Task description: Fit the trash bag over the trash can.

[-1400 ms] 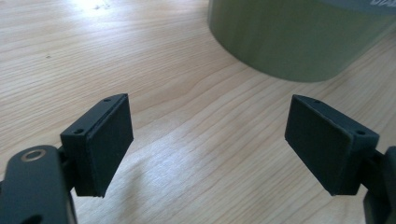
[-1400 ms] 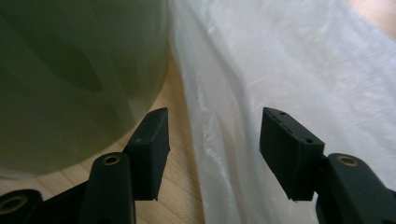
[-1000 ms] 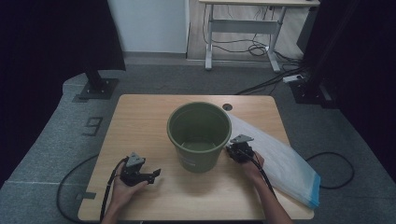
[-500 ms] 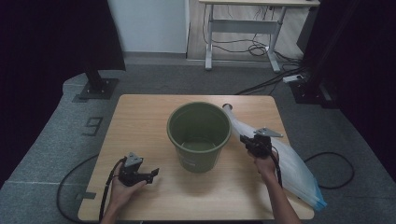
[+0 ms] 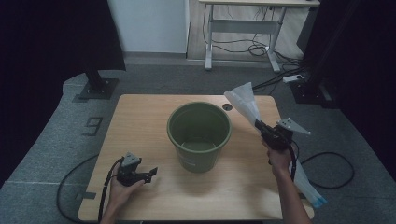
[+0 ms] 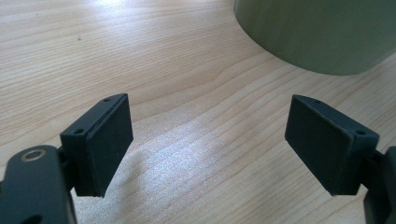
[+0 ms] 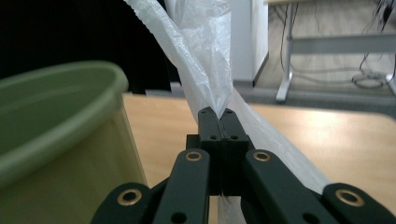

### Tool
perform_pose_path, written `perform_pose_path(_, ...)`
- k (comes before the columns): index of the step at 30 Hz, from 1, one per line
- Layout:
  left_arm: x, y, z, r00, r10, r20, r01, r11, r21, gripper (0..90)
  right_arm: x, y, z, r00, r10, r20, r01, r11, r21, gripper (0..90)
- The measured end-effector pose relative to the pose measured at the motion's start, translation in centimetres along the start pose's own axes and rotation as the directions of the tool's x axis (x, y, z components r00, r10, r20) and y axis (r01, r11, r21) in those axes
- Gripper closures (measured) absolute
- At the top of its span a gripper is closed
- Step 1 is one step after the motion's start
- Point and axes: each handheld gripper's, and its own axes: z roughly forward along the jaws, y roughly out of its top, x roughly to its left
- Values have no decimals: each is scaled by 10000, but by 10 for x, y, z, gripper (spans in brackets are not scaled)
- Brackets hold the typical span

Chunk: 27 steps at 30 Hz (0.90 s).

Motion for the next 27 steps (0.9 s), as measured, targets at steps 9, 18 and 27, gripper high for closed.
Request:
perform_pose_path(9,-1,1,-1,9999,90,-107,-91,9999,-44,153,20,46,-33,9972,65,-739,-190,9852,-1701,889)
perform_pose_path(18,-2,0,0,9999,86,-59,-87,10000,-14,153,69,63,-42,9802,-1090,-1654,756,9777,-1958,888)
perform_pose_path(27,-1,0,0,9999,109,-49,-109,9999,14,153,90,32,-28,9624,-983,-2533,717,9911,-1121,888)
